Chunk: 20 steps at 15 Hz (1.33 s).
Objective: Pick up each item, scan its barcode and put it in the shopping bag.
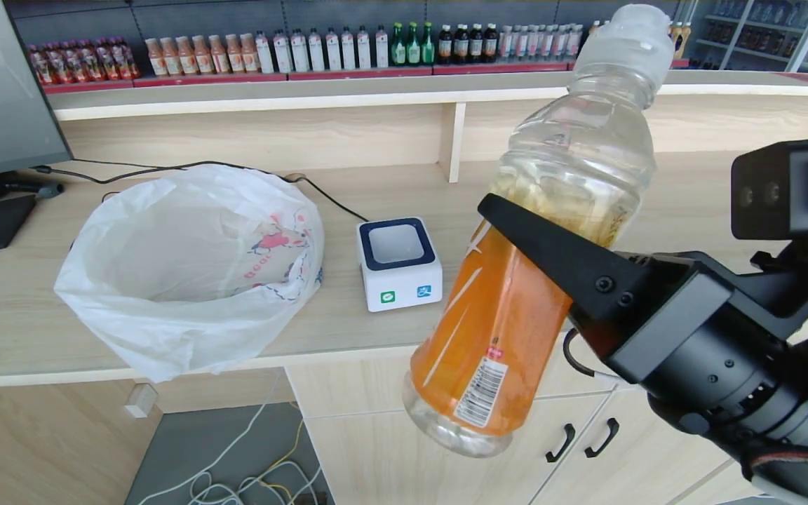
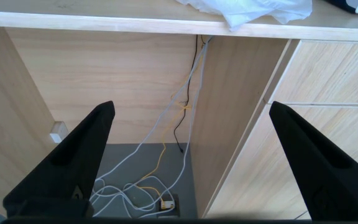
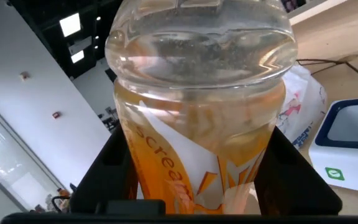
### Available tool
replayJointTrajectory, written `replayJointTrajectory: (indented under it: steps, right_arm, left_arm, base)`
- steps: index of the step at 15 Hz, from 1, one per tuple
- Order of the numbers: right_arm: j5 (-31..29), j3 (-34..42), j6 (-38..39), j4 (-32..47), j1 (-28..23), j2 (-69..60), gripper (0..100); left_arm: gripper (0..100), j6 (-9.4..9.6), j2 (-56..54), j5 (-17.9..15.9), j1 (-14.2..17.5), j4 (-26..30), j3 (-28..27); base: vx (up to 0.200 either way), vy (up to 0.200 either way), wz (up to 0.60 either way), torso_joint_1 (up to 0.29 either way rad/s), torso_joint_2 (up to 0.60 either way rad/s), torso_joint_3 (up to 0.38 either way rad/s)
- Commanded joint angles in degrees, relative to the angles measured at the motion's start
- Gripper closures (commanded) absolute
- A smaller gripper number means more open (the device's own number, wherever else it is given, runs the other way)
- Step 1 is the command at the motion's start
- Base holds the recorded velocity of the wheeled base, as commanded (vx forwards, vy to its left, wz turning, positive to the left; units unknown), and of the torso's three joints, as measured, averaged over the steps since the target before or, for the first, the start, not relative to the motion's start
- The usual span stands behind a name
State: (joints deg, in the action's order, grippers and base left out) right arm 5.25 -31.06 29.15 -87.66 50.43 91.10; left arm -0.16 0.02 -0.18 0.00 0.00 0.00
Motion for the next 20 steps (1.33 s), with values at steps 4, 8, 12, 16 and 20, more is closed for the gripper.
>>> replayJointTrajectory:
  steps: [4, 8, 12, 16, 20]
  right_arm:
    - [-2.8, 0.7, -12.7, 1.4, -7.2, 3.8, 100]
    - [-13.3, -2.7, -25.7, 8.3, -7.9, 3.8, 100]
    - [-19.9, -8.2, -33.7, 12.3, -7.2, 3.2, 100]
    - [-22.1, -9.6, -37.8, 12.4, -6.9, 2.8, 100]
    - [-26.4, -10.2, -37.8, 12.1, -6.9, 2.2, 100]
  left_arm:
    - [0, -0.02, 0.0, 0.0, 0.0, 0.0, 0.0]
    - [0, -0.02, 0.0, 0.0, 0.0, 0.0, 0.0]
    - [0, -0.02, 0.0, 0.0, 0.0, 0.0, 0.0]
    - [0, -0.02, 0.0, 0.0, 0.0, 0.0, 0.0]
    - [0, -0.02, 0.0, 0.0, 0.0, 0.0, 0.0]
  base:
    - [0.0, 0.0, 0.0, 0.0, 0.0, 0.0]
    - [0.0, 0.0, 0.0, 0.0, 0.0, 0.0]
    - [0.0, 0.0, 0.0, 0.0, 0.0, 0.0]
    - [0.0, 0.0, 0.0, 0.0, 0.0, 0.0]
    - [0.0, 0.0, 0.0, 0.0, 0.0, 0.0]
